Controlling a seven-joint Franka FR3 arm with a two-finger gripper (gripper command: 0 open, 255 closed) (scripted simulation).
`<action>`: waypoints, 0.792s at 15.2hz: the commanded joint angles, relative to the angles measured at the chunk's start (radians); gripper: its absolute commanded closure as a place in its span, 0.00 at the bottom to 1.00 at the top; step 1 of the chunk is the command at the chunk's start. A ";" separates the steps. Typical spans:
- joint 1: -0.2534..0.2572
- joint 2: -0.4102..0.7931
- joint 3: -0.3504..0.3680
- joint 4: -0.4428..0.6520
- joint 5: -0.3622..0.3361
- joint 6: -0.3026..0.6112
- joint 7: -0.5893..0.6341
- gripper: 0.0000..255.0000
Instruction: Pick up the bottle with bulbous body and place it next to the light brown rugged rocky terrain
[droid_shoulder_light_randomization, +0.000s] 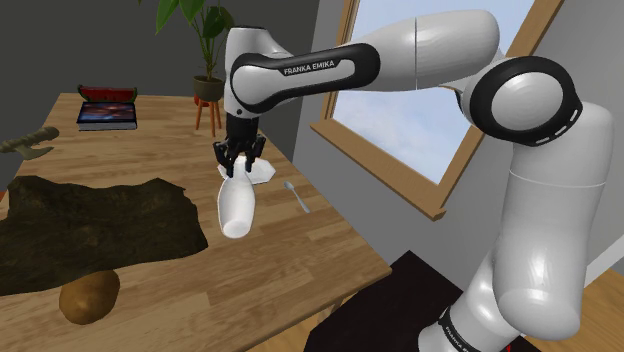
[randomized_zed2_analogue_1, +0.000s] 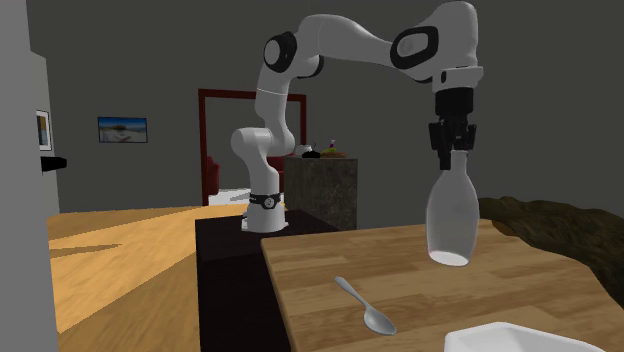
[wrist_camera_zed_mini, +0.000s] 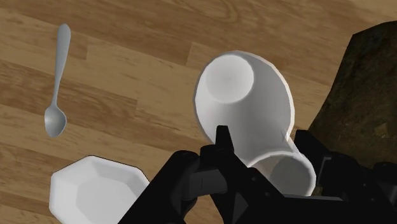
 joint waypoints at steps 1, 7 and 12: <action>0.000 0.000 0.000 0.000 0.000 0.000 0.000 1.00; 0.000 0.000 0.000 0.000 0.000 0.001 0.000 0.00; 0.001 -0.025 0.003 0.092 0.007 -0.116 -0.005 0.00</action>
